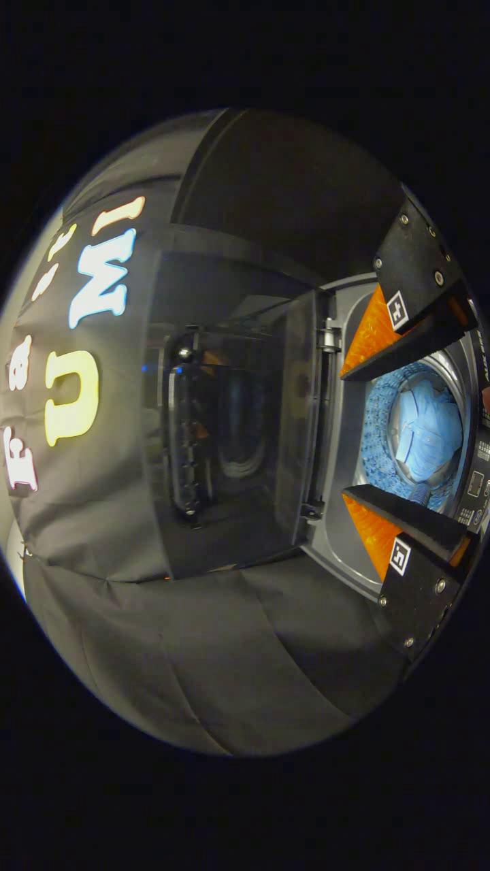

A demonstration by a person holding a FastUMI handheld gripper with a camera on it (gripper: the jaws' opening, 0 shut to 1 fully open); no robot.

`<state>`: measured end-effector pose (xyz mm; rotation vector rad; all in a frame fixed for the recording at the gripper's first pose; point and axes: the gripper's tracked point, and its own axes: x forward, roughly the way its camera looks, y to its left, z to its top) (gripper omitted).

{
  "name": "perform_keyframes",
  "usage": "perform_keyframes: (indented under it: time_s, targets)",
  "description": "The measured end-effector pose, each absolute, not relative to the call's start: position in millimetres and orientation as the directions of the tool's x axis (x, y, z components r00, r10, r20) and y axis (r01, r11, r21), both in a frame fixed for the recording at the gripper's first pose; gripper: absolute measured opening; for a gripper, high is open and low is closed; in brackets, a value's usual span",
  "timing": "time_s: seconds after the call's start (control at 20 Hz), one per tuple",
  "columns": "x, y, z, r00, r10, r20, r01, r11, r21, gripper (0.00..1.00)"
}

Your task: Put the clothes into the washing machine and then close the washing machine lid.

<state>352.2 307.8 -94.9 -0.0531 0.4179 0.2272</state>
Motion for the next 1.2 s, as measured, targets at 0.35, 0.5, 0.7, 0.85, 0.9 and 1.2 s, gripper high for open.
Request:
perform_keyframes:
  time_s: [0.35,0.5,0.7,0.85,0.9,1.2]
  targets:
    - [356,312,-34,0.939,0.224,-0.262,-0.243,0.969,-0.041,0.94]
    - [362,315,-11,0.95,0.227,-0.213,-0.24,0.97,-0.037,0.94]
    - [373,316,11,0.961,0.219,-0.17,-0.23,0.972,-0.047,0.94]
    - [386,315,27,0.968,0.203,-0.145,-0.211,0.976,-0.046,0.94]
    - [390,314,33,0.971,0.195,-0.136,-0.202,0.978,-0.043,0.94]
    - [419,313,56,0.98,0.168,-0.11,-0.172,0.985,-0.025,0.94]
